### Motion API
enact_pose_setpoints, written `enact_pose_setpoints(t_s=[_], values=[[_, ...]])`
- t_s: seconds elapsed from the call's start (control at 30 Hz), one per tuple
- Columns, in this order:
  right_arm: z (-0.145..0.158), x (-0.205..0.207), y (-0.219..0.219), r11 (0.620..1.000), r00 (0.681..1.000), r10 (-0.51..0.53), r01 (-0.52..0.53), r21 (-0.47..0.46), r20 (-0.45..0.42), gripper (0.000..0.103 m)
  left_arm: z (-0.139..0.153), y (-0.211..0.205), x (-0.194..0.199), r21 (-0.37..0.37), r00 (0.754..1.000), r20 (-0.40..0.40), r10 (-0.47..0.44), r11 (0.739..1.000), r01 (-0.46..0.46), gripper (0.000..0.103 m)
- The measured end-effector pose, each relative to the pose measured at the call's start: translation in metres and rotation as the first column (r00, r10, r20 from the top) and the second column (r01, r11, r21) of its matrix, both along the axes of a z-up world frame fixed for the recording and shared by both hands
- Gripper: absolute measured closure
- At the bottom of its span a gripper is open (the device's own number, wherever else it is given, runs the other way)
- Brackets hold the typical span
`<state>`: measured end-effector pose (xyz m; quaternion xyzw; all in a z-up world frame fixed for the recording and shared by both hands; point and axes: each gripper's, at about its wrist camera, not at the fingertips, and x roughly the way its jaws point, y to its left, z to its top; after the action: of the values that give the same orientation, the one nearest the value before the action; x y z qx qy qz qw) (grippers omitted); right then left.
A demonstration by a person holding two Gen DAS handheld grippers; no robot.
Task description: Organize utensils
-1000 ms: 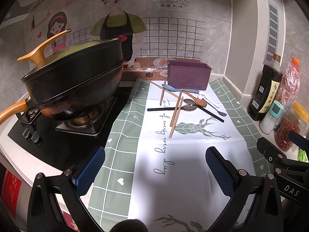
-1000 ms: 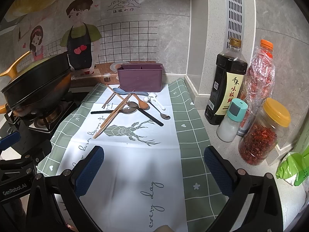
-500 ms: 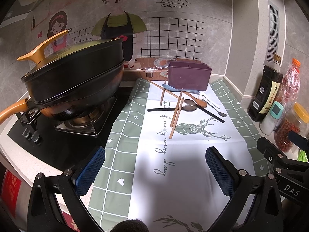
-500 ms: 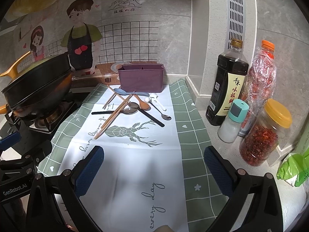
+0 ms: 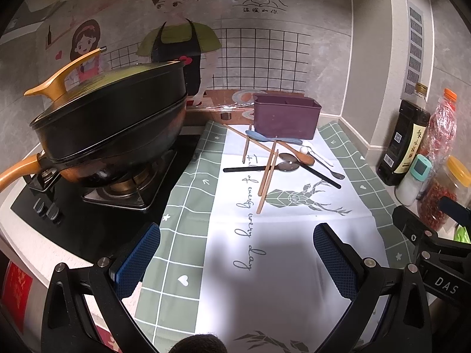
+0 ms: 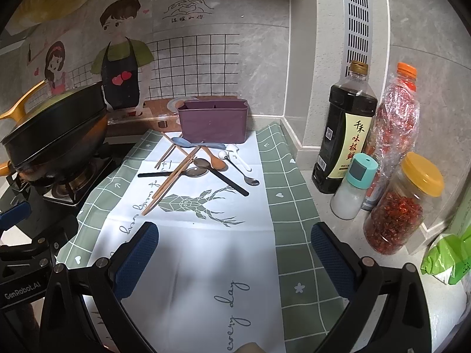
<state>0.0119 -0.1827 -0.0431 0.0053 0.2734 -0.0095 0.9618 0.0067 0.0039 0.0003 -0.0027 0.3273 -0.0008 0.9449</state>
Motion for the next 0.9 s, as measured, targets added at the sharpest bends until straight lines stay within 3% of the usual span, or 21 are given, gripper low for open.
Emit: enact_pose_setpoints(t_s=[0.47,0.67,0.9], values=[[0.020,0.030,-0.009,1.000,0.998,-0.025,0.025,0.001,0.053,0.000,0.019,-0.003,0.042,0.018,0.998,0.057,-0.023,1.000,0.022,0.000],[0.036,0.061,-0.009,0.999,0.996,-0.034,0.035,-0.018,0.077,0.000,0.034,-0.004,0.076,0.041,0.993,0.098,-0.059,0.998,0.056,0.000],[0.056,0.124,-0.015,1.000,0.999,0.006,-0.005,-0.015,0.049,0.000,0.042,0.002,0.142,-0.026,0.989,0.065,-0.130,0.991,0.132,0.000]])
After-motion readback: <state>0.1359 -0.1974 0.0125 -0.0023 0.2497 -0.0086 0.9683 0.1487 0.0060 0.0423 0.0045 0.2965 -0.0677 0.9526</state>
